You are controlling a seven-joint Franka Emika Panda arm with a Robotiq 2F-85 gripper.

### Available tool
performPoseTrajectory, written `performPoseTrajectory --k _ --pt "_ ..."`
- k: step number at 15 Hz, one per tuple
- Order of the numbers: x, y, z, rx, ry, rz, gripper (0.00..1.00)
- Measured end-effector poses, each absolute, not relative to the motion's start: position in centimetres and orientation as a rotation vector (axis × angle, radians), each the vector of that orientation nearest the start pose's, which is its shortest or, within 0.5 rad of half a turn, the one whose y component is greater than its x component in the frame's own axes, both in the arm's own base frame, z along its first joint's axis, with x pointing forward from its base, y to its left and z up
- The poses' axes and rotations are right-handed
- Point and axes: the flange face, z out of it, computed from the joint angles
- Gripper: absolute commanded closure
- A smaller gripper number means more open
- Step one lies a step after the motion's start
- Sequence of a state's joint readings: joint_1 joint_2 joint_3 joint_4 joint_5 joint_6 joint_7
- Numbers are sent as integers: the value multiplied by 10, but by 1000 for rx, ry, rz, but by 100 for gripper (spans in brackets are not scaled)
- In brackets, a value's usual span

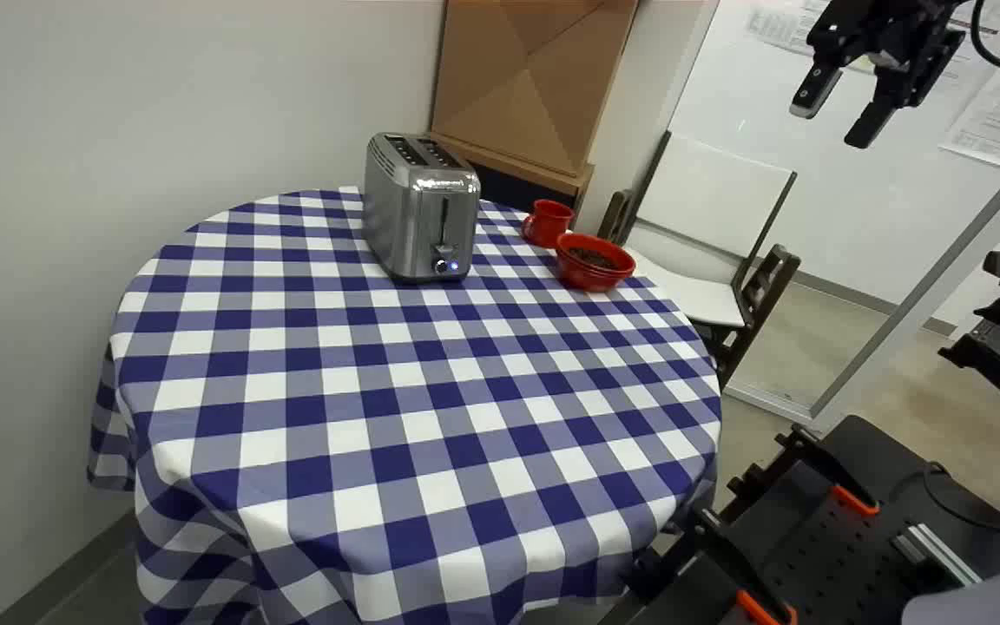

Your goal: Release the lever on the toaster upwards.

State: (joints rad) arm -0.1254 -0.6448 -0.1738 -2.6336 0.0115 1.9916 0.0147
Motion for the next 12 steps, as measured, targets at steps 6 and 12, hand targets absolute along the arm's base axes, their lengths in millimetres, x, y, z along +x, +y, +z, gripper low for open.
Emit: performPoseTrajectory --k 6,12 --pt "337 -98 439 -3007 420 -36 0" --pt "362 -73 378 -3023 370 -226 0"
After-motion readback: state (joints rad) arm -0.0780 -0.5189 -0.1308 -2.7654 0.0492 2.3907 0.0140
